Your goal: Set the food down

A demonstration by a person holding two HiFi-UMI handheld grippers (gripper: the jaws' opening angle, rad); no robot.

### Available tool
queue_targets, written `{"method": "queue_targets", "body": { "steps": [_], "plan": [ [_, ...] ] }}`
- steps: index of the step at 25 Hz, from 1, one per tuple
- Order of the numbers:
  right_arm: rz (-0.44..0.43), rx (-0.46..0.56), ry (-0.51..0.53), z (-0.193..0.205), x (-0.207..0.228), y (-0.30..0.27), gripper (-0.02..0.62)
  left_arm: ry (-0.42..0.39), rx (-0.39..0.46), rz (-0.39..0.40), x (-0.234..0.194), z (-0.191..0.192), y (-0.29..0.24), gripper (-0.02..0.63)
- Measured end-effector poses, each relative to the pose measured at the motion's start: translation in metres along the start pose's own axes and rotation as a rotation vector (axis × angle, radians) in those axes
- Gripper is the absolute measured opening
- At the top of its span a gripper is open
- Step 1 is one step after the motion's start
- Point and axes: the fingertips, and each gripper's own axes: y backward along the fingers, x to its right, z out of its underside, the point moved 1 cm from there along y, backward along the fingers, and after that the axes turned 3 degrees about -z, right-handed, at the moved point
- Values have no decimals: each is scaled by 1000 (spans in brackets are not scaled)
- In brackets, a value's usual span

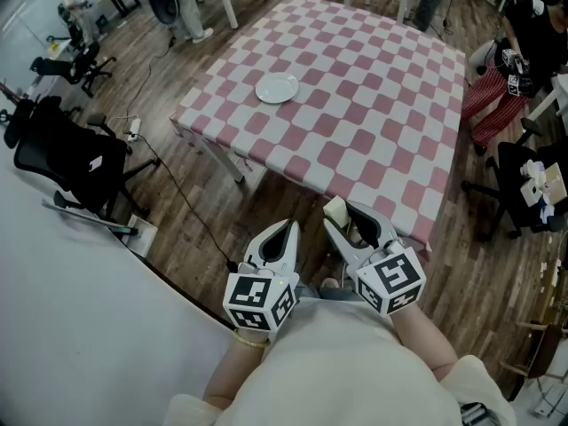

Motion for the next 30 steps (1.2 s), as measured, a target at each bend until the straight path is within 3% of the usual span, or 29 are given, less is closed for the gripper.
{"method": "queue_targets", "body": {
  "steps": [17, 30],
  "plan": [
    [-83, -6, 30, 10, -23, 24, 170, 25, 24, -36, 22, 19, 17, 0],
    [-100, 3, 8, 7, -11, 25, 172, 35, 19, -62, 21, 18, 5, 0]
  ]
}}
